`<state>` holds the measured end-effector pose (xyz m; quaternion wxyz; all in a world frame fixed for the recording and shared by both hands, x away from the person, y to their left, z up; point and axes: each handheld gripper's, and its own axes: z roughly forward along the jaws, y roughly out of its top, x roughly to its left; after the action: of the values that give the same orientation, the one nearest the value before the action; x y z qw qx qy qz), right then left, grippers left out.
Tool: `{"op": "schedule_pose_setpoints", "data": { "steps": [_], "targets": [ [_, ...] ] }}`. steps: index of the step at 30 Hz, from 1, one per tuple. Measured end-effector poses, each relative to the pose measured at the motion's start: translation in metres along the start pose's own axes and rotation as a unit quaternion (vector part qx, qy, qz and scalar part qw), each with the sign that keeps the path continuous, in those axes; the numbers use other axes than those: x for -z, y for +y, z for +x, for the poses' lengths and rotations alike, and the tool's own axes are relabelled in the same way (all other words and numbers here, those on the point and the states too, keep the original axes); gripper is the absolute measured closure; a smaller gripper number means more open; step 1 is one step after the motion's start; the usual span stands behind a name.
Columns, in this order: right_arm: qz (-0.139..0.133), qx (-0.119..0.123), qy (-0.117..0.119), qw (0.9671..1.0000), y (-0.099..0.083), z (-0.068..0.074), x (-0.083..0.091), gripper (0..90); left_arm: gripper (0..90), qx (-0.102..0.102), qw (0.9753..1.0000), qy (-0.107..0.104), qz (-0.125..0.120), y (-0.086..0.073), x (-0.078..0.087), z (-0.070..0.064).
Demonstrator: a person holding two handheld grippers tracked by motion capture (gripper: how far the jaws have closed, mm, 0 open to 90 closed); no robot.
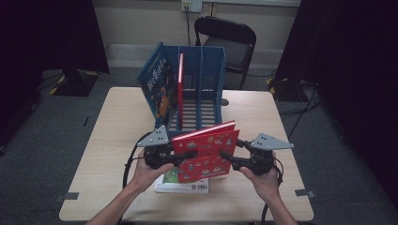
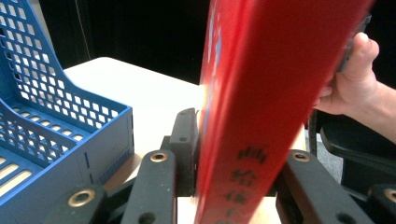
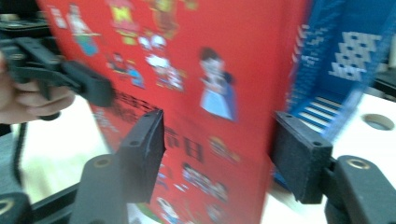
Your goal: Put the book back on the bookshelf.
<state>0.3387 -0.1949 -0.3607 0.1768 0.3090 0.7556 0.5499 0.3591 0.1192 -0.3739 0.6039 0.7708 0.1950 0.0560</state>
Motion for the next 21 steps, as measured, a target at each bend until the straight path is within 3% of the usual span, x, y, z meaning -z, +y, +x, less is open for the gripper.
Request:
{"op": "schedule_pose_setpoints", "data": {
  "steps": [5,11,14,18,21],
  "targets": [
    [0.009,-0.017,-0.028,0.9994,-0.009,-0.007,-0.003,27.3,73.6,0.0,1.0,0.002,-0.003,-0.002,0.0,-0.003],
    [0.052,-0.04,-0.001,0.9978,-0.024,-0.011,-0.029,25.7,75.4,0.001,0.9999,0.015,-0.008,-0.003,0.0,-0.003],
    [0.064,-0.036,-0.013,0.9972,-0.023,-0.008,-0.037,23.2,77.7,0.009,0.9995,0.029,-0.007,-0.002,0.0,-0.002],
    [0.086,-0.031,-0.039,0.9951,-0.015,-0.008,-0.05,27.7,79.1,0.014,0.9988,0.048,-0.003,-0.001,0.001,0.001],
    [0.097,-0.024,-0.032,0.9945,-0.009,-0.007,-0.058,28.1,79.3,0.024,0.9984,0.049,-0.013,0.0,0.005,0.007]
  ]
}}
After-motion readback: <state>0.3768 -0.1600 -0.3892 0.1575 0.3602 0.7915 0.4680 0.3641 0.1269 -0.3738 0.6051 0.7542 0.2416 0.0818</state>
